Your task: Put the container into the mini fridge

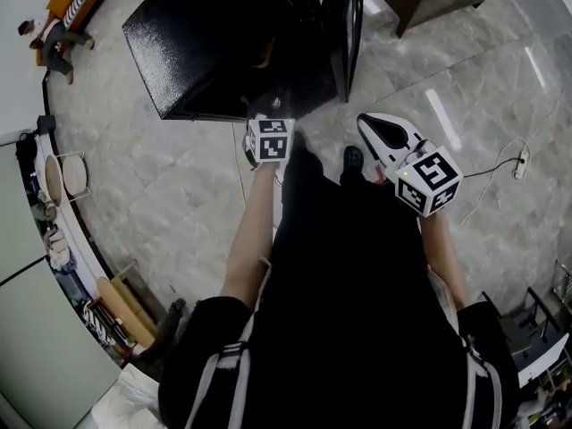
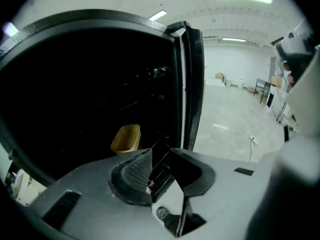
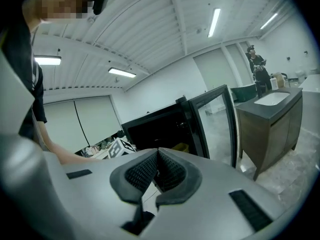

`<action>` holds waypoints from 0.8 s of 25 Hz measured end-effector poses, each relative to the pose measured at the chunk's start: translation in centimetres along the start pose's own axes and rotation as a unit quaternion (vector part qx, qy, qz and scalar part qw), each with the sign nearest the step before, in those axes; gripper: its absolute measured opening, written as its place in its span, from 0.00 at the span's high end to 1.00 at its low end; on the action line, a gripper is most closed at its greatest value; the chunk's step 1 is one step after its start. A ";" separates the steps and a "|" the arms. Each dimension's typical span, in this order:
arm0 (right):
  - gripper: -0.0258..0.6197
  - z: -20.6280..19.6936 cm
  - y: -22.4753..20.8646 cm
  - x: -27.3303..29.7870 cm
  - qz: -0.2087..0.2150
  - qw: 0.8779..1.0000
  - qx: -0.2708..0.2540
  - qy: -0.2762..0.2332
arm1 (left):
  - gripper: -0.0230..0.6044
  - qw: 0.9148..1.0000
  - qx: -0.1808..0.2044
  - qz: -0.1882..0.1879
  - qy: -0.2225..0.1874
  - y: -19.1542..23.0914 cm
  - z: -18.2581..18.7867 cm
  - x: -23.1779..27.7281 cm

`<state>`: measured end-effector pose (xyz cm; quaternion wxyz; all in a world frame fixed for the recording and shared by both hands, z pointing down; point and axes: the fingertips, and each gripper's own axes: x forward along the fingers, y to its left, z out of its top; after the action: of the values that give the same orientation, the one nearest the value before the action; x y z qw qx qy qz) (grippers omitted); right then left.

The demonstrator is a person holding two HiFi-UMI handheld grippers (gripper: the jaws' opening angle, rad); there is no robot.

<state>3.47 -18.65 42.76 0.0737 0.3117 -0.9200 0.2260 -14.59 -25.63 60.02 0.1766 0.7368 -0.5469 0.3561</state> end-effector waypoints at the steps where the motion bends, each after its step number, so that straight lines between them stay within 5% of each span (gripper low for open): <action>1: 0.93 -0.1 -0.2 0.1 0.004 1.000 -0.001 0.003 | 0.76 1.000 -0.013 -0.001 -0.008 -0.3 0.0 -0.9; 7: 0.93 0.3 -0.7 1.4 0.028 1.000 -0.010 0.010 | 0.81 0.995 -0.082 -0.022 -0.060 -2.6 0.6 -6.7; 20: 0.93 -1.9 4.0 3.9 0.077 0.996 -0.026 0.047 | 0.89 0.986 -0.114 -0.013 -0.122 -3.3 -1.2 -16.6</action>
<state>-2.07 -17.05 44.01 0.1076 0.2272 -0.9422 0.2216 -14.38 -12.43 49.37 0.1959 0.7571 -0.5915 0.1962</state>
